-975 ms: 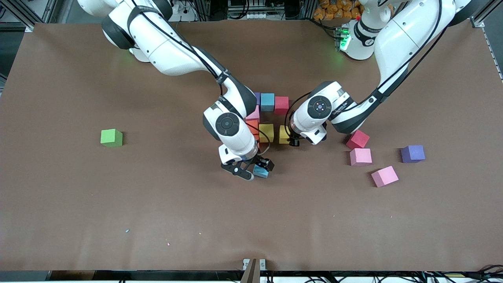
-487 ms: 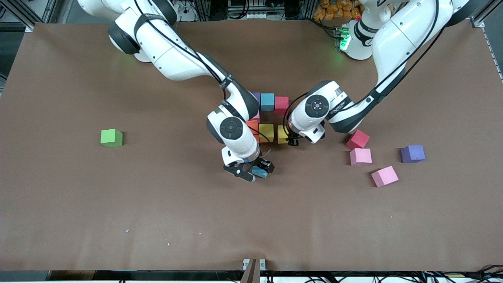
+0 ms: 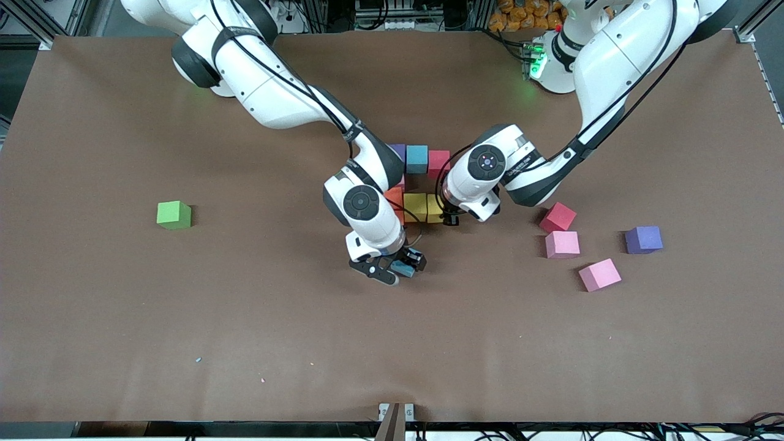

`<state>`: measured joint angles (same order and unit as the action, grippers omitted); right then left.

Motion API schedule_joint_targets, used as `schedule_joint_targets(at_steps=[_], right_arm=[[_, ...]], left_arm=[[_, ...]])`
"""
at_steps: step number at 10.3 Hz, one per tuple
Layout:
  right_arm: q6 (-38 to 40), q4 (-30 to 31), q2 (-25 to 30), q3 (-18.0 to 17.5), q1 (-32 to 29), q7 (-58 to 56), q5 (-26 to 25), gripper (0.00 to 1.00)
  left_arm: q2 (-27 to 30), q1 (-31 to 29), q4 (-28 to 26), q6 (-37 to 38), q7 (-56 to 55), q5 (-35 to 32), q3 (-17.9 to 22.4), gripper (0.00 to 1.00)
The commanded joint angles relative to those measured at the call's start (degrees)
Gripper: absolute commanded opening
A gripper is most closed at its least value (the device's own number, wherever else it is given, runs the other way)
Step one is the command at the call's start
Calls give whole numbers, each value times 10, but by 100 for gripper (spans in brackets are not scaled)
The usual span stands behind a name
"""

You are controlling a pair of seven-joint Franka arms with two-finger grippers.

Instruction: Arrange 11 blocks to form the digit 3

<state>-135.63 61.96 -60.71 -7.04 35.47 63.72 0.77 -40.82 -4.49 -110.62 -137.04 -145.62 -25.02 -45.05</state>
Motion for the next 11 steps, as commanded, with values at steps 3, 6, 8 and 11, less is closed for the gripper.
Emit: schedule_joint_targets(at_steps=[3,6,8,11], right_arm=[[30,-24,-9,0,-4,-67,-12,0],[58,-25,14,5,-5,-155,-10,0],[56,-27,14,2,-8,-221,-10,0],[71,-20,9,1,-6,-278,-6,0]], left_arm=[[-8,27,16,-1,-6,6,22,13],[-8,26,15,-1,1,4,23,68],[-8,29,15,0,13,0,26,100],[1,25,15,6,31,-1,25,100]])
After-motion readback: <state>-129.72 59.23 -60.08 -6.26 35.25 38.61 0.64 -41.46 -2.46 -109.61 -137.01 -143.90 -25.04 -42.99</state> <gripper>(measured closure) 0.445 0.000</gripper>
